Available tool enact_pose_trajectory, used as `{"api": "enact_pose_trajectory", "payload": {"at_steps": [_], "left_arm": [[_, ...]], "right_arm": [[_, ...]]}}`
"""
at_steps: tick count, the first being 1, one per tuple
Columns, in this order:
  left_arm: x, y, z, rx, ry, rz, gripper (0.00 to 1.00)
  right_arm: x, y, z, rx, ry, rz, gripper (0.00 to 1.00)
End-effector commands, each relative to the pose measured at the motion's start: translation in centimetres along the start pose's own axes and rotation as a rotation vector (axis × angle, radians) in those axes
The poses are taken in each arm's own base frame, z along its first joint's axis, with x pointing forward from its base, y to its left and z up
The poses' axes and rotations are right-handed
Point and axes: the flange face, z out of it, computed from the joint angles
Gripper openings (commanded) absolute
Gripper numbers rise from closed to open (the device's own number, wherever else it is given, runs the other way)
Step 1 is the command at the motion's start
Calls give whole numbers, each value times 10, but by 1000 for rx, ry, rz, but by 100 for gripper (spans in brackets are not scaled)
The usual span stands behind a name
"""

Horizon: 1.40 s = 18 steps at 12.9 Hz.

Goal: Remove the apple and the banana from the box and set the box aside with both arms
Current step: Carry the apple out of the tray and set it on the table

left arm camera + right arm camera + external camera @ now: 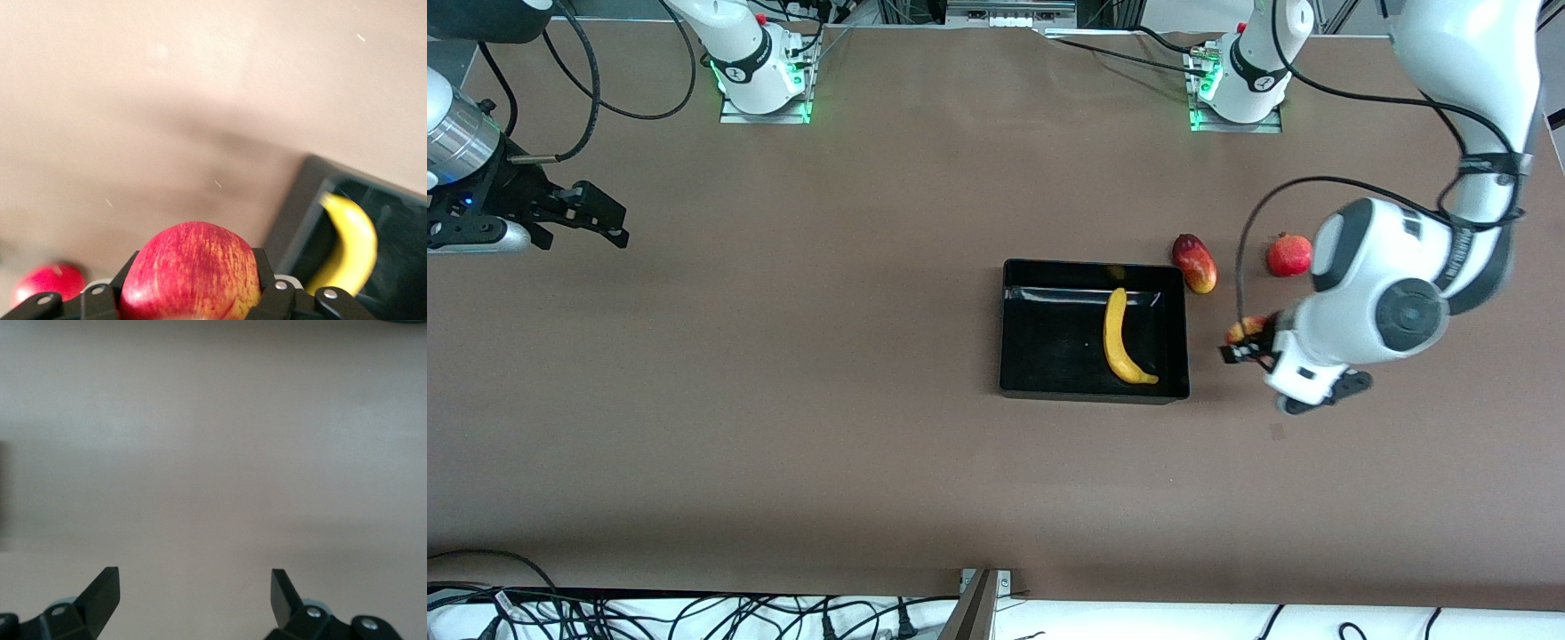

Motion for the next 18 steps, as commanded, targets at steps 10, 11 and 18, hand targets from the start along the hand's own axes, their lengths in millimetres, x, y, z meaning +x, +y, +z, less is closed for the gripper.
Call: {"api": "enact_pose_trajectory", "payload": {"at_steps": [10, 11, 18], "left_arm": [[68, -56, 157, 116, 146, 152, 100], [63, -56, 144, 131, 133, 143, 100], [-49, 63, -24, 24, -1, -133, 100]], "right_arm": [[1, 1, -3, -3, 3, 7, 100], [2, 1, -4, -3, 6, 8, 100], [2, 1, -3, -3, 5, 7, 100]]}}
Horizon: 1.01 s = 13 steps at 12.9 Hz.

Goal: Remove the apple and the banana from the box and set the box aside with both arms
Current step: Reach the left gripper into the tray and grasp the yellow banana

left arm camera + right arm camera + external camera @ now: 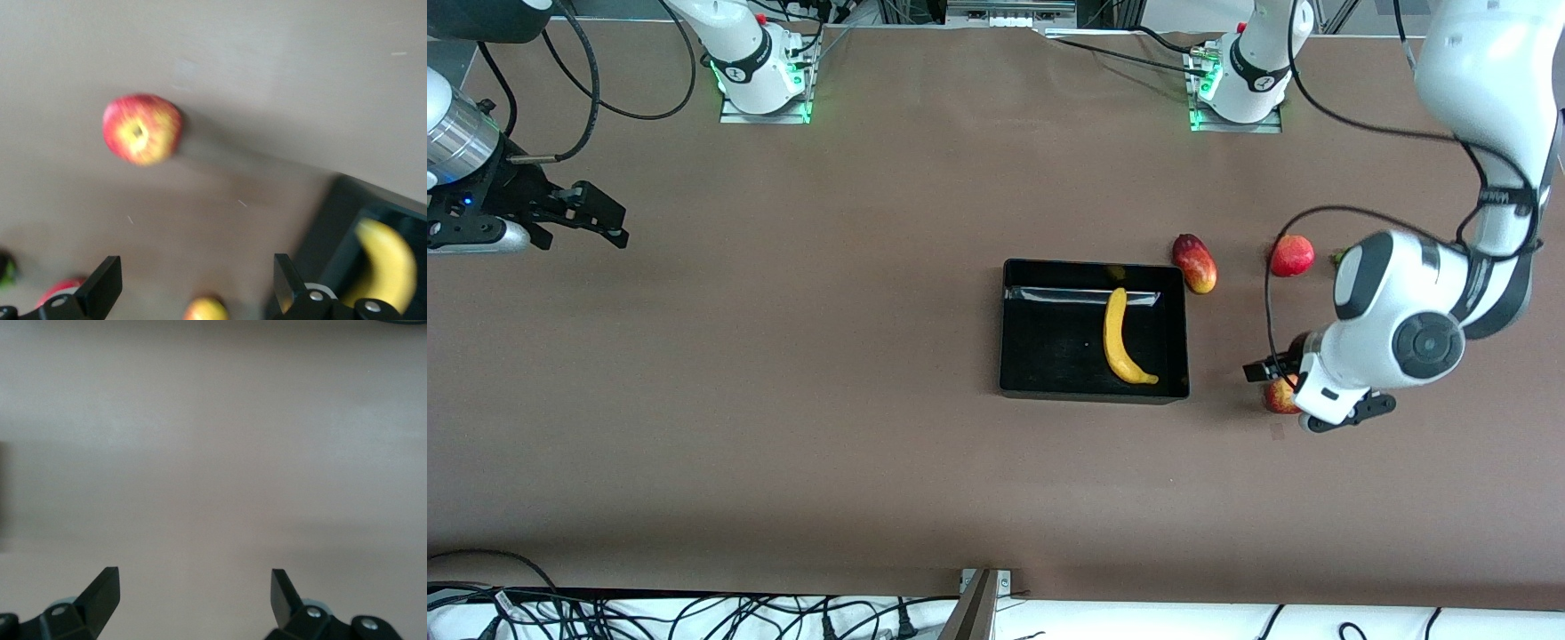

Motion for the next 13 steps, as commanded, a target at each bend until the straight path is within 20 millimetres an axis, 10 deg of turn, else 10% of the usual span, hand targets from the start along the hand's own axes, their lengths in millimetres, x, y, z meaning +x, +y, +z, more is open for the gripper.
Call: {"api": "enact_pose_trajectory", "payload": {"at_steps": [1, 5, 13], "left_arm": [[-62, 74, -4, 3, -6, -100, 100], [-99, 152, 71, 6, -15, -145, 100], [-97, 169, 185, 30, 100, -170, 100]], "right_arm": [[1, 1, -3, -3, 4, 6, 100], [1, 1, -4, -3, 4, 8, 100], [2, 1, -3, -3, 7, 6, 100]]}}
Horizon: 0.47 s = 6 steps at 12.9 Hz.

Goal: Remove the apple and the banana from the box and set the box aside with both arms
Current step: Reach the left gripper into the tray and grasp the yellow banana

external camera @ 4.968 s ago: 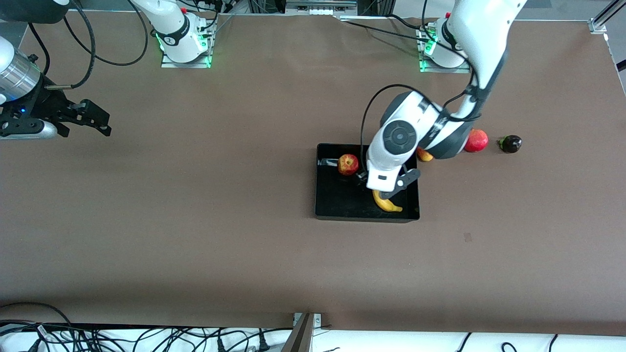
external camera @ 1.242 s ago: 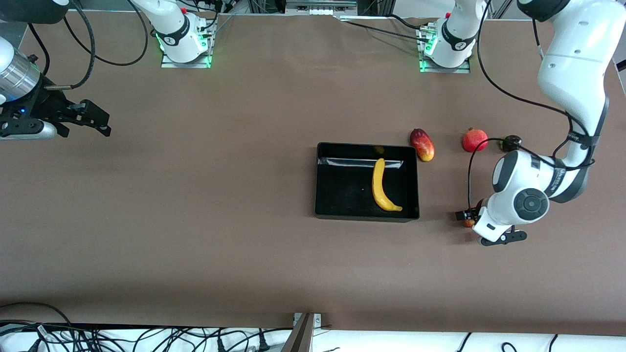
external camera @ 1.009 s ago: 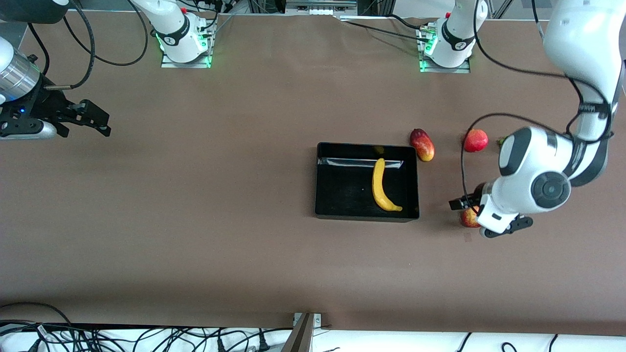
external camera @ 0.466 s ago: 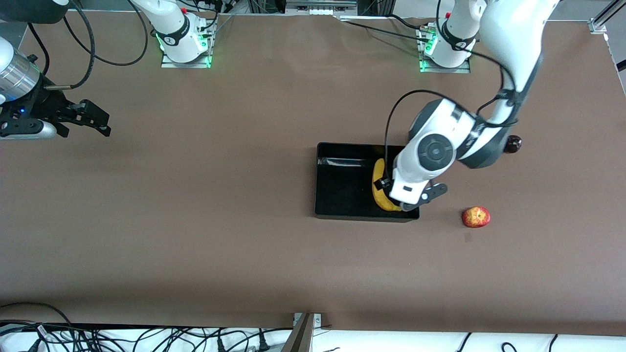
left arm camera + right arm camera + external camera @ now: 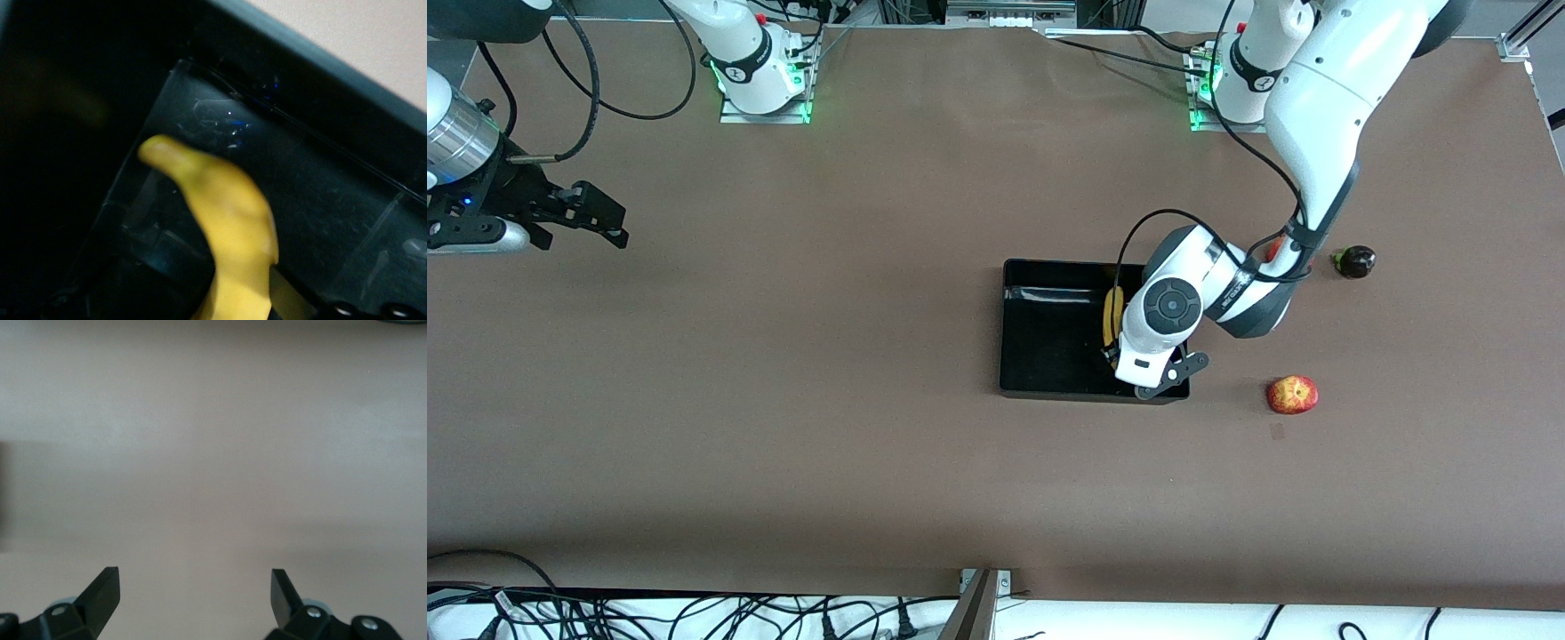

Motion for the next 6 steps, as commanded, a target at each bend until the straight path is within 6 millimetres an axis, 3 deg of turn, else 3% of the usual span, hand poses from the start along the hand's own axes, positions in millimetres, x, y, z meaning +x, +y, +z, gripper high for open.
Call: {"api": "enact_pose_trajectory", "payload": {"at_steps": [1, 2, 3, 5, 6], "left_arm": [[-6, 4, 17, 2, 38, -15, 100], [-6, 4, 17, 1, 38, -23, 98], [-6, 4, 18, 2, 37, -23, 55], [-6, 3, 16, 8, 38, -20, 0], [-7, 3, 14, 9, 36, -15, 0]], "right_arm": [[1, 1, -3, -3, 5, 6, 100], [1, 1, -3, -3, 7, 6, 100], [1, 1, -3, -3, 5, 6, 100], [1, 1, -3, -3, 7, 6, 100], [1, 1, -3, -3, 7, 6, 100]]}}
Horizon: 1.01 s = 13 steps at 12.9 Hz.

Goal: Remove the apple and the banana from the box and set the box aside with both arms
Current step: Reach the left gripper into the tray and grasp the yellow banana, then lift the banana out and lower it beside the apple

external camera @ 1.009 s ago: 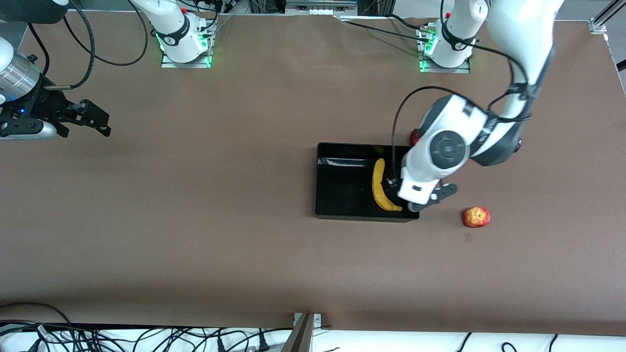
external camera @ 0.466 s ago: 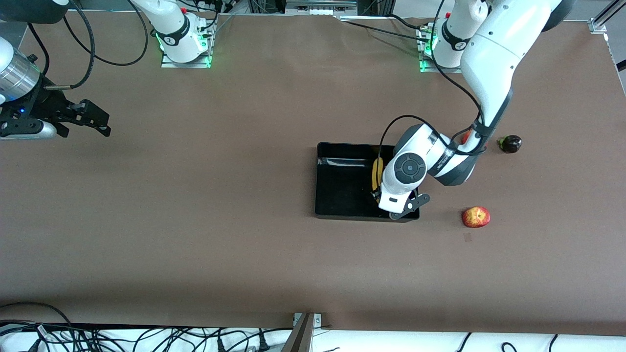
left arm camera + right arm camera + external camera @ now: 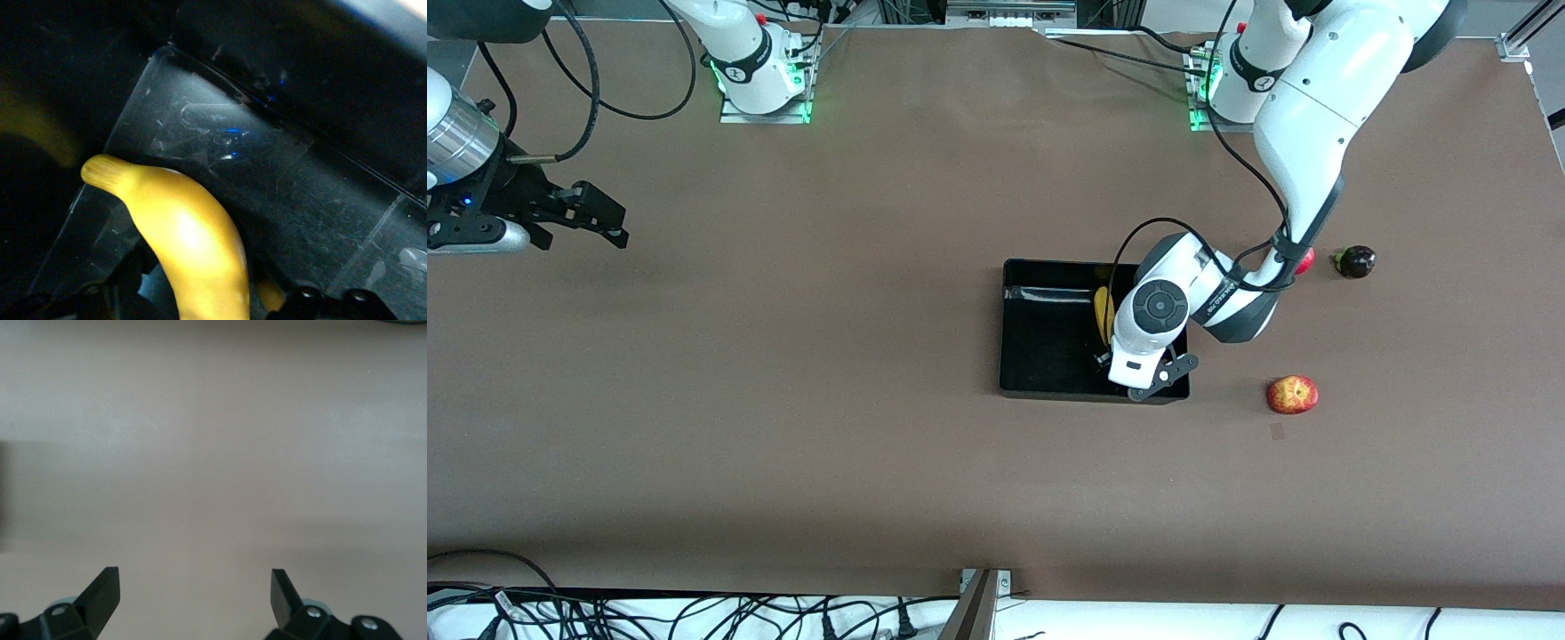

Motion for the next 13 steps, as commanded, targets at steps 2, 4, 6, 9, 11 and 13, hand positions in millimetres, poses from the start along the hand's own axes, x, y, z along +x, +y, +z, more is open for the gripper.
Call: {"api": "enact_pose_trajectory", "payload": {"at_steps": [2, 4, 6, 9, 11, 13], "left_arm": [[-4, -4, -9, 38, 24, 10, 0], [-15, -5, -40, 98, -8, 49, 0], [-16, -15, -84, 101, -65, 67, 0], [0, -27, -133, 119, -125, 105, 0], [12, -39, -150, 126, -151, 138, 0], [33, -66, -175, 152, -178, 258, 0]], "right_arm": [[2, 1, -4, -3, 8, 6, 100], [2, 1, -4, -3, 8, 6, 100], [2, 1, -4, -2, 13, 6, 100], [2, -1, -4, -2, 13, 3, 100], [2, -1, -4, -2, 13, 3, 100], [2, -1, -5, -2, 14, 5, 100]]}}
